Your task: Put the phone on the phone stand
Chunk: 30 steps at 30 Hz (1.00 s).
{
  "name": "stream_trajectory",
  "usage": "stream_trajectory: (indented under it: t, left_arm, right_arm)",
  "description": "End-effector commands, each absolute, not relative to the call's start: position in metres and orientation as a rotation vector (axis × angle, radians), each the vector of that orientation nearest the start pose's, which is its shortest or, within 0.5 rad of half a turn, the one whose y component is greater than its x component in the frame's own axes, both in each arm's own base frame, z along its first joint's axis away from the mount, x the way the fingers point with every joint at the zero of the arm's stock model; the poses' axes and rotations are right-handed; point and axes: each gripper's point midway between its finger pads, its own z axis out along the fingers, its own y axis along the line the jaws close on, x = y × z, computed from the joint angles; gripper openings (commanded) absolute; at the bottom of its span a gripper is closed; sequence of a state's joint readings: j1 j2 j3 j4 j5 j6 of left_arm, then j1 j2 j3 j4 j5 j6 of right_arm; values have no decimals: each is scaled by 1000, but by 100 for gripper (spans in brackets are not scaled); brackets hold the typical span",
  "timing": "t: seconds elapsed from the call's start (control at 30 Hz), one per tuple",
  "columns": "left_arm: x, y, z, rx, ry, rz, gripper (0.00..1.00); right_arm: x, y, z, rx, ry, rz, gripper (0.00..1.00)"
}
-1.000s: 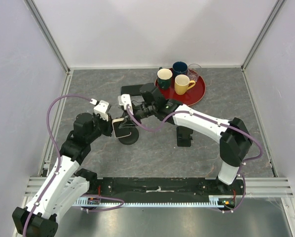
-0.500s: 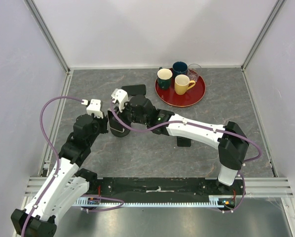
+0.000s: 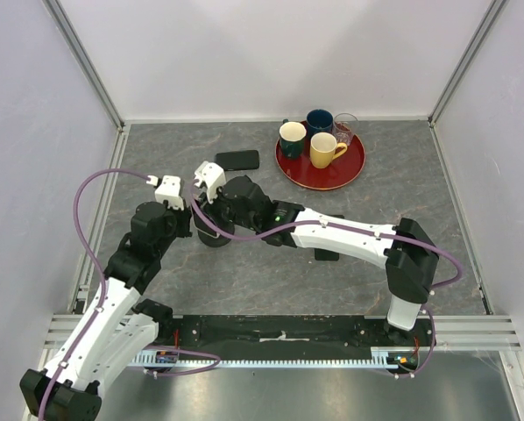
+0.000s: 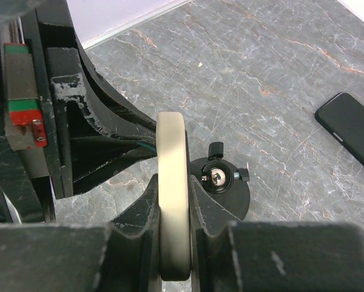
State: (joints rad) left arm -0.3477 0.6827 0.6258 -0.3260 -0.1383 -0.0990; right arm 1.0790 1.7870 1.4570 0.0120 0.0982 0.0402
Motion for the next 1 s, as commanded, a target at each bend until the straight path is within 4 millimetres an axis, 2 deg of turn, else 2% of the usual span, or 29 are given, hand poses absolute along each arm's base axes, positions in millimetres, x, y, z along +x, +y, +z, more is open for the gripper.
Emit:
stream_trajectory:
  t: [0.0,0.2,0.53,0.67,0.8,0.97]
  left_arm:
    - [267,-62,248,90,1811,-137,2]
    - [264,-54,251,57,1800,-106,4]
    - [262,-57,249,81,1828,-117,34]
    - [262,-52,249,55,1836,-93,36]
    - [261,-38,252,-27,1822,-40,41]
    - [258,-39,260,-27,1778,-63,43]
  right_arm:
    - [353,413,236,-681,1748,224,0]
    - [349,424,234,-716,1753,277,0]
    - [349,430,225,-744,1766,292,0]
    - [350,431,222,-752,1773,307,0]
    - [350,431,220,-752,1780,328,0]
    - [350,432,221,-757,1782,345,0]
